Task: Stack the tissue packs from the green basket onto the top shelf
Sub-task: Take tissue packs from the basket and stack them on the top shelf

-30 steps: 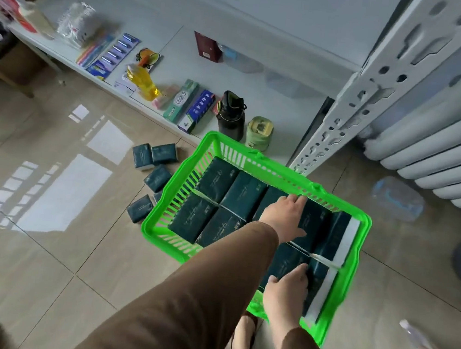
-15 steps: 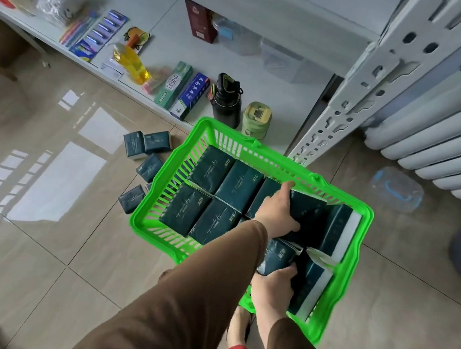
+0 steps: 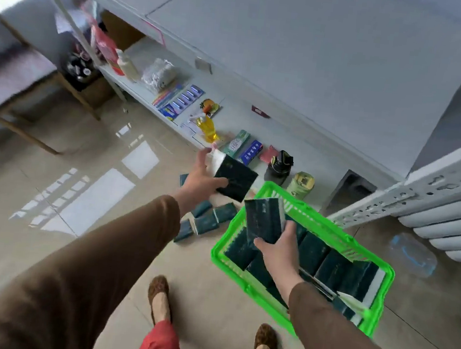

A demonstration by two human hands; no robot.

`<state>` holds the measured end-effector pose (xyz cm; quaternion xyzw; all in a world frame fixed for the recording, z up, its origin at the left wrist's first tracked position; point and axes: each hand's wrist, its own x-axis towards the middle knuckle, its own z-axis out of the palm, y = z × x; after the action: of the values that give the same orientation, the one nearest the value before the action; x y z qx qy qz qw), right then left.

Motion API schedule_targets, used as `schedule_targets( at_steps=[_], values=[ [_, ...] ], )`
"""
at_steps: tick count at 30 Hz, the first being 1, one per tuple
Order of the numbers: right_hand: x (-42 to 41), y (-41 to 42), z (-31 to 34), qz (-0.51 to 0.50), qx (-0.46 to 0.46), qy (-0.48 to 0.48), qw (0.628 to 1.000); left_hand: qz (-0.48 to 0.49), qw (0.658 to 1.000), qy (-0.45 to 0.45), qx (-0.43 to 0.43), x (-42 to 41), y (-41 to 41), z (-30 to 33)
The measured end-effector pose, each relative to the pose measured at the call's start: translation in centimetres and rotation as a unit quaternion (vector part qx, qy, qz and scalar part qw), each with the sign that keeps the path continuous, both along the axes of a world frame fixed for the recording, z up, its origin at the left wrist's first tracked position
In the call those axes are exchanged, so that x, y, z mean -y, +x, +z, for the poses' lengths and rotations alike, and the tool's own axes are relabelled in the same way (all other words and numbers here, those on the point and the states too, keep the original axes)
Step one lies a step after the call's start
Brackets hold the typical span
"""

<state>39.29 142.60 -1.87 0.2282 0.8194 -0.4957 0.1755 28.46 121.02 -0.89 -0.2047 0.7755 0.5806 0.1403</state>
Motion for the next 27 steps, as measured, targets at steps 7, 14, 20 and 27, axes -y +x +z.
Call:
schedule_targets(
  at_steps=[7, 14, 20, 27],
  values=[
    [17.1, -11.4, 9.1, 0.057, -0.148, 0.006, 0.987, -0.024, 0.999, 0.039, -0.013, 22.3, -7.4, 10.2],
    [28.8, -21.6, 17.0, -0.015, -0.237, -0.049, 0.970, -0.048, 0.990, 0.008, -0.129, 35.2, -17.0, 19.1],
    [31.9, -30.3, 19.8, -0.075, -0.287, -0.083, 0.952, -0.090, 0.985, -0.067, -0.134, 38.5, -27.9, 22.2],
    [33.7, -43.9, 19.0, -0.127, -0.280, -0.064, 0.949, -0.186, 0.954, -0.166, -0.167, 40.5, -44.1, 23.3]
  ],
)
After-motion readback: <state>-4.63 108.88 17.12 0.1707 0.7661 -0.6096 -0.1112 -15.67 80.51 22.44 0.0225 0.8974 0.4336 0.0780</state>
